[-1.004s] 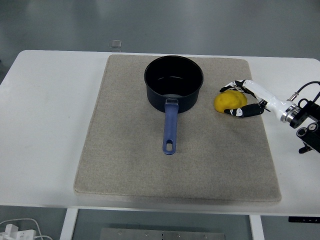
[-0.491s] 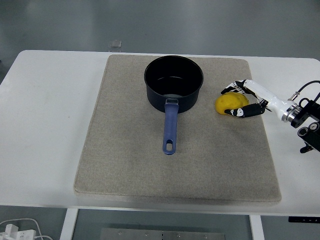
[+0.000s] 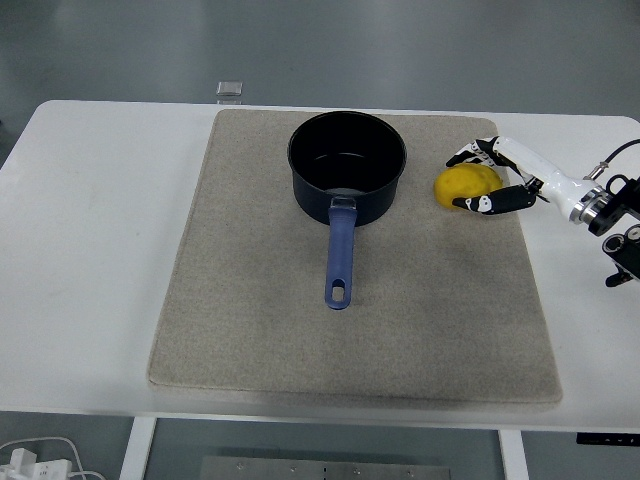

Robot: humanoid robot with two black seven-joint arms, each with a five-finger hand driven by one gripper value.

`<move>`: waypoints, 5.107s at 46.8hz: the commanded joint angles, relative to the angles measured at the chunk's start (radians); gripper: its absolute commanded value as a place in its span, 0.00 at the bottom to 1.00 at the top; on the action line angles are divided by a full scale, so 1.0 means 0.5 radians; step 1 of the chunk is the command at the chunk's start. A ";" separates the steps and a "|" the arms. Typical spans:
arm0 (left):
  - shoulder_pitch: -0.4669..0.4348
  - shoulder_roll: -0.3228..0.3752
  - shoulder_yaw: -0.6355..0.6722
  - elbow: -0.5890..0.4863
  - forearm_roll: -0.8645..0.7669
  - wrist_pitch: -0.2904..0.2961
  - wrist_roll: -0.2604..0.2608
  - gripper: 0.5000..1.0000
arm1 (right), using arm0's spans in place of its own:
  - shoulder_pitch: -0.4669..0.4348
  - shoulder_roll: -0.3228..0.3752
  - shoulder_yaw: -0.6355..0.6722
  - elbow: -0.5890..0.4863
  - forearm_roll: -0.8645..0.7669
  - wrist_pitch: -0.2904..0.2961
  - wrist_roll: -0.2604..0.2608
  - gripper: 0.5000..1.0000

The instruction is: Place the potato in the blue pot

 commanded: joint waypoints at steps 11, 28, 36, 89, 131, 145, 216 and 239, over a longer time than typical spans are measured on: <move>-0.003 0.000 0.001 -0.006 0.000 0.000 0.000 1.00 | 0.185 0.010 -0.001 0.000 0.001 0.046 0.000 0.00; -0.003 0.000 -0.002 -0.009 0.003 0.000 0.000 1.00 | 0.348 0.172 0.024 0.000 0.001 0.046 -0.099 0.00; -0.003 0.000 -0.005 -0.015 0.003 0.000 0.000 1.00 | 0.406 0.322 0.024 -0.025 -0.002 0.028 -0.111 0.00; -0.003 0.000 -0.005 -0.070 0.003 0.000 0.000 1.00 | 0.456 0.804 0.036 -0.378 0.001 -0.049 -0.151 0.00; -0.003 0.000 -0.005 -0.052 0.003 0.000 0.000 1.00 | 0.339 0.814 0.024 -0.427 -0.002 -0.098 -0.151 0.00; -0.003 0.000 -0.005 -0.061 0.003 0.000 0.000 1.00 | 0.318 0.814 0.011 -0.430 -0.002 -0.098 -0.151 0.00; -0.003 0.000 -0.005 -0.058 0.003 0.000 0.000 1.00 | 0.293 0.814 0.024 -0.421 0.397 -0.098 -0.222 0.83; -0.003 0.000 -0.005 -0.076 0.006 -0.003 0.000 1.00 | 0.299 0.814 0.036 -0.399 0.789 -0.126 -0.222 0.83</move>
